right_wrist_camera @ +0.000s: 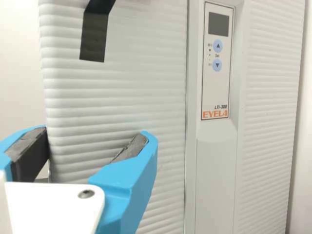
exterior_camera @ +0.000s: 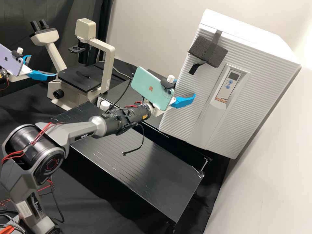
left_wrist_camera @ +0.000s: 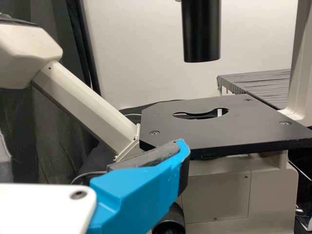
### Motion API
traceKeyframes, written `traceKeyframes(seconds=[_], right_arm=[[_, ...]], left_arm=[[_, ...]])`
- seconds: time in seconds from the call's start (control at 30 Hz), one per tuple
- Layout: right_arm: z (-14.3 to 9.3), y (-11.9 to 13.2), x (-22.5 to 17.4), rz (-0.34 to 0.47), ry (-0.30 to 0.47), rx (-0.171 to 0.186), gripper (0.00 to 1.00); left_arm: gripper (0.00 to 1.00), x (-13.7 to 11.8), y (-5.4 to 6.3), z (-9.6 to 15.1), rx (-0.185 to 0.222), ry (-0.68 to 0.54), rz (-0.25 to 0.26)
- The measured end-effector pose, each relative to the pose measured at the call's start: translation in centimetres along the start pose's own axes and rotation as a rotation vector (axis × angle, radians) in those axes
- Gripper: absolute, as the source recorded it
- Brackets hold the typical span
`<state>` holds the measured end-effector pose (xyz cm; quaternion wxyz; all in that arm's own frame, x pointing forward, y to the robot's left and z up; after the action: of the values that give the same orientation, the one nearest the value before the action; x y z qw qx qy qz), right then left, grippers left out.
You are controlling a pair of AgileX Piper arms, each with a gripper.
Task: Open the incubator door.
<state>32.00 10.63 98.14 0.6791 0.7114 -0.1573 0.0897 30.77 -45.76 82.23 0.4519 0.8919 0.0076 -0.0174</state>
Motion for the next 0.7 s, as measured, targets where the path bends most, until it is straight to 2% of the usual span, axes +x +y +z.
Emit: traceKeyframes(seconds=[0.23,0.5,0.7], right_arm=[[1.3,1.5,-1.5,-0.003,0.013,-0.003,0.0],[2.7,3.7,-4.5,0.039,0.023,-0.076,0.0],[3.5,5.0,-7.0,0.09,0.002,-0.083,0.0]], left_arm=[[1.0,0.0,0.0,0.0,0.0,0.0,0.0],[1.0,0.0,0.0,0.0,0.0,0.0,0.0],[1.0,0.0,0.0,0.0,0.0,0.0,0.0]])
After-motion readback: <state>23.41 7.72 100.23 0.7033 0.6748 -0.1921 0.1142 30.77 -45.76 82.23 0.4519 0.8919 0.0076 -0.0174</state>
